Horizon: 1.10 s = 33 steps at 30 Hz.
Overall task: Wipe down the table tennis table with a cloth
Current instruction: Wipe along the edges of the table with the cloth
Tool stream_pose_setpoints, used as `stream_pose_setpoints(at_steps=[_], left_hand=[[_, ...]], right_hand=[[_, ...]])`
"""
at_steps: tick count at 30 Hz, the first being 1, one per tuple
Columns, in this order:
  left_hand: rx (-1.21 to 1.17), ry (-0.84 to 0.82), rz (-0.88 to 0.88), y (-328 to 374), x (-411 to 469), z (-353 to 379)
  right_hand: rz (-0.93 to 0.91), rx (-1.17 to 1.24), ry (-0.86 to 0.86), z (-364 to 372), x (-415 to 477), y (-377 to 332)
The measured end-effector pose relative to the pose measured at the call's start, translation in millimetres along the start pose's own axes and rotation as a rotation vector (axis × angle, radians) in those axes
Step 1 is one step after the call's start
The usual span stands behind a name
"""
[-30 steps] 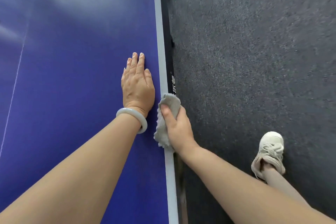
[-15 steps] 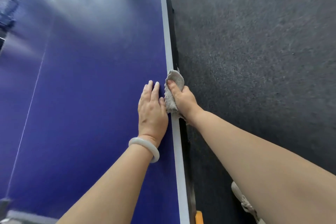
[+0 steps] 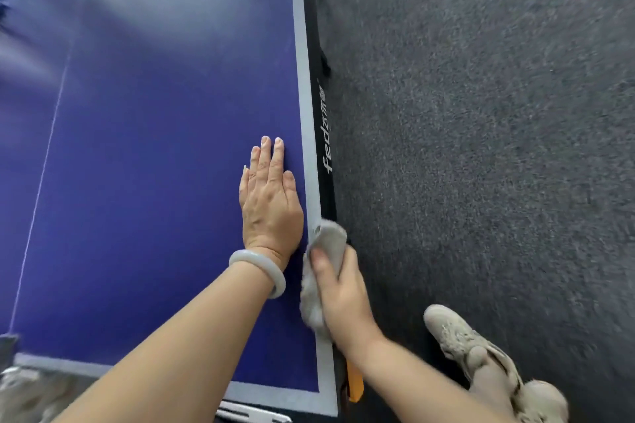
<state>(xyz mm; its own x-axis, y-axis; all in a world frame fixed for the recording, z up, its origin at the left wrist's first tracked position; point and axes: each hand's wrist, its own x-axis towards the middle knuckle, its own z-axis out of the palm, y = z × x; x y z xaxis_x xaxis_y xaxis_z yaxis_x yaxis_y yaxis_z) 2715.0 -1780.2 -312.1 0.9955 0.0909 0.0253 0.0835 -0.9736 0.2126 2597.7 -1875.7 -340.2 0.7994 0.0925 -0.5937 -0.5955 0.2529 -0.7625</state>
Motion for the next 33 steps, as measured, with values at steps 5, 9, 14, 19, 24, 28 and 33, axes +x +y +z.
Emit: stream_pose_setpoints(at_steps=[5,9,14,19,24,28,33], left_hand=[[-0.010,0.001,-0.014,2,-1,-2],[-0.011,0.008,-0.006,0,1,-2],[-0.018,0.017,-0.012,0,1,1],[-0.005,0.024,-0.020,0,1,0],[-0.004,0.023,-0.017,-1,1,2],[0.002,0.030,-0.013,-3,3,0],[0.000,0.034,-0.010,-1,4,0]], right_hand=[[-0.083,-0.175,-0.014,-2,-27,15],[-0.117,-0.106,0.010,5,28,-19],[-0.183,-0.139,-0.020,-1,-11,9],[-0.343,-0.363,-0.120,-20,-76,63],[-0.294,-0.356,-0.117,-10,-65,49],[-0.248,-0.262,-0.066,-1,-18,21],[-0.212,-0.136,-0.021,4,35,-20]])
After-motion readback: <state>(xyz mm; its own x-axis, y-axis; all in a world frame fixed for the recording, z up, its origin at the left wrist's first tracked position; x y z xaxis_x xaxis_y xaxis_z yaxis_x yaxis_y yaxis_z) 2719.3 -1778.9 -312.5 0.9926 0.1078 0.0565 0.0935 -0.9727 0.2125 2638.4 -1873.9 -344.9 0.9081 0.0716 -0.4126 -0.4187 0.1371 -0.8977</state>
